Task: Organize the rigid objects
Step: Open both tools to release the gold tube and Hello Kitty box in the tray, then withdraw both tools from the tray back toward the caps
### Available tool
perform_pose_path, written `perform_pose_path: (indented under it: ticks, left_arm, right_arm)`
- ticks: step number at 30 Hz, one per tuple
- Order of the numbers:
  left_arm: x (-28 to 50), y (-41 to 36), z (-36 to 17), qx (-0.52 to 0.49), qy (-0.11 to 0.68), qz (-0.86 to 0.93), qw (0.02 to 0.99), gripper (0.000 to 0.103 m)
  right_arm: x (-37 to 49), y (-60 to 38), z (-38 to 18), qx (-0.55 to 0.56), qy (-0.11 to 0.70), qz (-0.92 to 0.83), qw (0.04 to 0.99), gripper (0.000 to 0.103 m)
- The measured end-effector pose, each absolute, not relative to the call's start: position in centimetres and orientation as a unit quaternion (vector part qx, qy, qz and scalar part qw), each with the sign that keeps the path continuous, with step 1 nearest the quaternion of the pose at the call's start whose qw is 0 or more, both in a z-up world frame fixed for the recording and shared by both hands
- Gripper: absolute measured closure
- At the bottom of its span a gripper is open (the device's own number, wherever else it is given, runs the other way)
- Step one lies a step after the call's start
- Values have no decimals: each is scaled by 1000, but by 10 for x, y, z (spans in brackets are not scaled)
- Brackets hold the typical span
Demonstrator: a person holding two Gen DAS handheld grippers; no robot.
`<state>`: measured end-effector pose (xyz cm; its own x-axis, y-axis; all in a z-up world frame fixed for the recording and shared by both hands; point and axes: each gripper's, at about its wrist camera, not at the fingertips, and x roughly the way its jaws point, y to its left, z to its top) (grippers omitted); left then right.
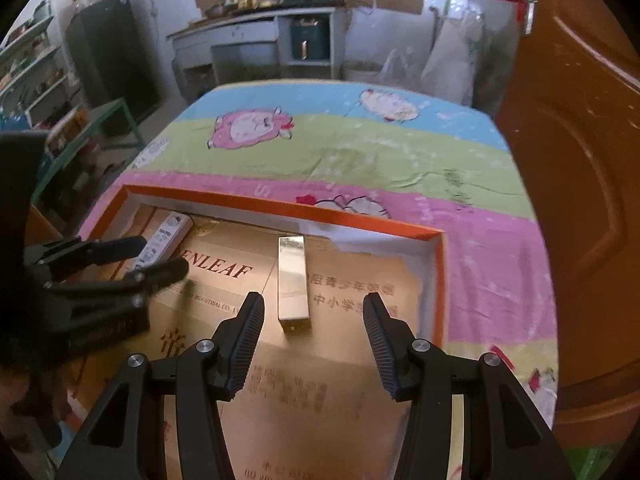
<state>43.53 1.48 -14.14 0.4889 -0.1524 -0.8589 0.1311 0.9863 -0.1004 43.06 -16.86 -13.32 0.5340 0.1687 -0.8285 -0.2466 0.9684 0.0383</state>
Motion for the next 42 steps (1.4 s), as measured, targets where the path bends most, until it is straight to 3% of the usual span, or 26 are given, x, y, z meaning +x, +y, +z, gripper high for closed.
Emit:
perform_pose_path:
  ticks: [21, 42]
  left_arm:
    - [333, 35, -60, -34, 414, -106, 903, 54]
    - [198, 36, -42, -24, 354, -107, 929, 54]
  right_arm:
    - [301, -180, -77, 17, 417, 123, 901, 50]
    - [177, -168, -75, 15, 397, 125, 909, 50]
